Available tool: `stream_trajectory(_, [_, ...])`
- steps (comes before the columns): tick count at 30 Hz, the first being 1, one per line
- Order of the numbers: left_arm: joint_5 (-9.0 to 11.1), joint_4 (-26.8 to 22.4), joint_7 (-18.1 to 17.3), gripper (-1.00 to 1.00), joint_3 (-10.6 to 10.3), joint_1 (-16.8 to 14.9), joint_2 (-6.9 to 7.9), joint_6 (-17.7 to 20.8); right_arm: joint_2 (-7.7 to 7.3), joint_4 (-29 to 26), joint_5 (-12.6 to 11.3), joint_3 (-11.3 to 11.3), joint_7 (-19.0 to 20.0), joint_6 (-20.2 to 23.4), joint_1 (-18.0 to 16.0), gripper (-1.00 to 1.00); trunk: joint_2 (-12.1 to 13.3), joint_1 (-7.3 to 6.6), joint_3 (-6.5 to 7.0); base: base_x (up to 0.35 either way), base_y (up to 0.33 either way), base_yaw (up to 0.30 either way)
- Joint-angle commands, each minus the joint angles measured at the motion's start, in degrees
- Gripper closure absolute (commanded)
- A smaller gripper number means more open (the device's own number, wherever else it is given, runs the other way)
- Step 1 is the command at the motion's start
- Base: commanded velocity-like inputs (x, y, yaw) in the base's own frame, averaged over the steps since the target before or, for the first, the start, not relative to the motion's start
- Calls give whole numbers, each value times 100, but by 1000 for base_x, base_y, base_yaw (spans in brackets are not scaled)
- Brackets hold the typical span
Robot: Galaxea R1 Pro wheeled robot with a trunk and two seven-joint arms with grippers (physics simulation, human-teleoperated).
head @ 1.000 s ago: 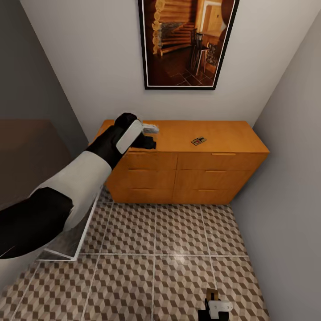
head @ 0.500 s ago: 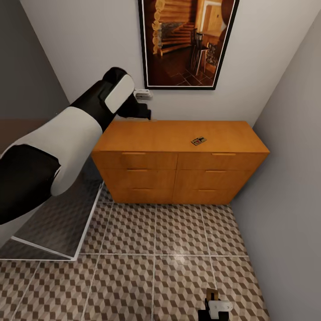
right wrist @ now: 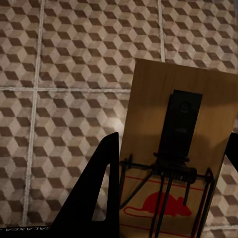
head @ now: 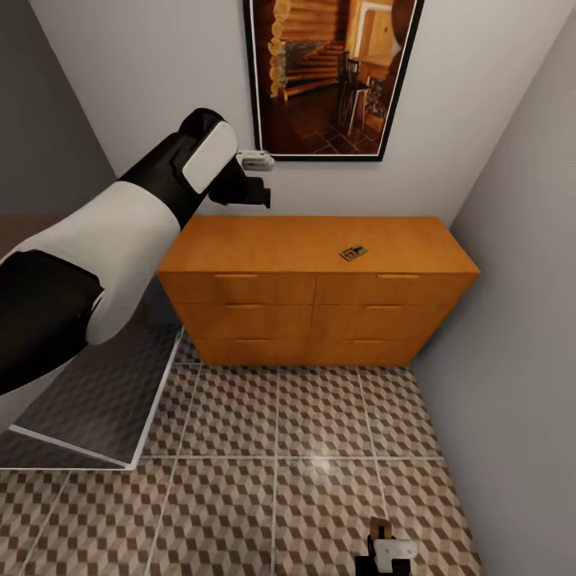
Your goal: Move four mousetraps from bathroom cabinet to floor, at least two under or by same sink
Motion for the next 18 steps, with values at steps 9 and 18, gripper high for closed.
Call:
stream_trajectory(9, [75,0,-20,-100,-44,-10,31,8,-3,1,-33,49,-24,-14,-4,100,-10,3,21,0,0,-213])
stream_trajectory(18, [76,-2,-578,-100,-55,-11,68,7,-5,2,-33,49,-24,-14,-4,100,-10,3,52,0,0,-228])
